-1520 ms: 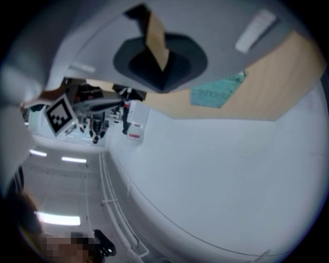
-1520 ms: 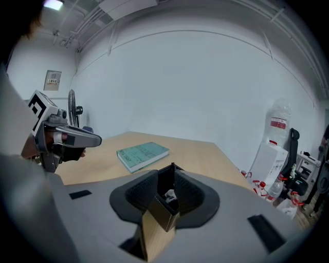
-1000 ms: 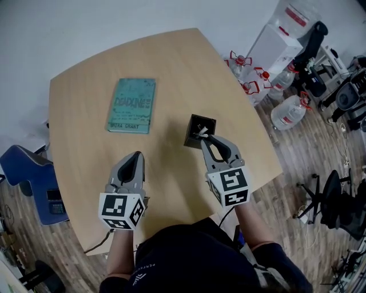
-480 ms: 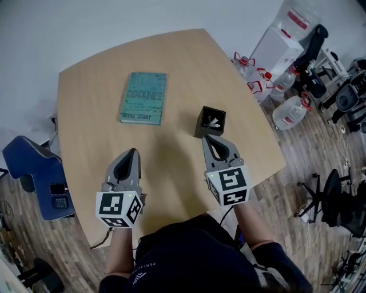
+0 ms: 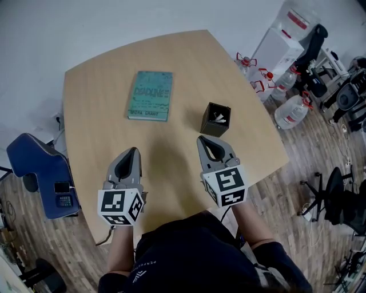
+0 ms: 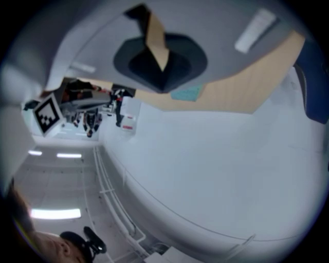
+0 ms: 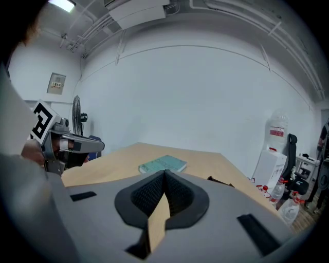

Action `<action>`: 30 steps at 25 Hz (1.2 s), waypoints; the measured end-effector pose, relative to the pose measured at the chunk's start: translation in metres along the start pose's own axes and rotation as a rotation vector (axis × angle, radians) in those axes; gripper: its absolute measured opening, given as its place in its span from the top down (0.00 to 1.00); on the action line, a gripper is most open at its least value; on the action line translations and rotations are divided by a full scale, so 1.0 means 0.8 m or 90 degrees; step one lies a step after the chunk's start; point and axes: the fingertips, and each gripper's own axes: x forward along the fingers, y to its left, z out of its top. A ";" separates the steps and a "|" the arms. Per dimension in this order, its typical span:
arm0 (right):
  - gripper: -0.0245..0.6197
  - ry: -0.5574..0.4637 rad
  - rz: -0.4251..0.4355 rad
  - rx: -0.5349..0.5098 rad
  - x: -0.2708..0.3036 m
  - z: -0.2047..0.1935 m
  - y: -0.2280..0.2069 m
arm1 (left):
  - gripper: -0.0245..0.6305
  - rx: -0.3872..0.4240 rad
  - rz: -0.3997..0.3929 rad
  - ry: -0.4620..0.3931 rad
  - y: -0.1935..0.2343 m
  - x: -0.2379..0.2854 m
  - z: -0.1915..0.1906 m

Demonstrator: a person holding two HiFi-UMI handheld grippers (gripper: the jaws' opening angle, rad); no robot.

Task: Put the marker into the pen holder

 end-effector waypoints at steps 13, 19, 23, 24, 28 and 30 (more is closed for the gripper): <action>0.96 -0.004 0.022 0.018 0.007 0.006 0.020 | 0.96 0.001 0.008 -0.001 0.016 -0.006 0.002; 0.96 0.005 0.037 0.029 0.012 0.002 0.023 | 0.96 -0.003 0.006 0.003 0.018 -0.004 0.000; 0.96 0.010 0.044 0.044 0.017 0.002 0.020 | 0.96 -0.010 0.002 0.007 0.018 0.000 0.003; 0.96 0.009 0.045 0.044 0.017 0.002 0.020 | 0.96 -0.008 0.003 0.006 0.018 0.001 0.004; 0.96 0.008 0.048 0.044 0.020 0.004 0.020 | 0.96 -0.006 0.011 0.007 0.021 0.001 0.005; 0.96 0.009 0.051 0.045 0.021 0.003 0.020 | 0.96 -0.006 0.013 0.007 0.021 0.002 0.005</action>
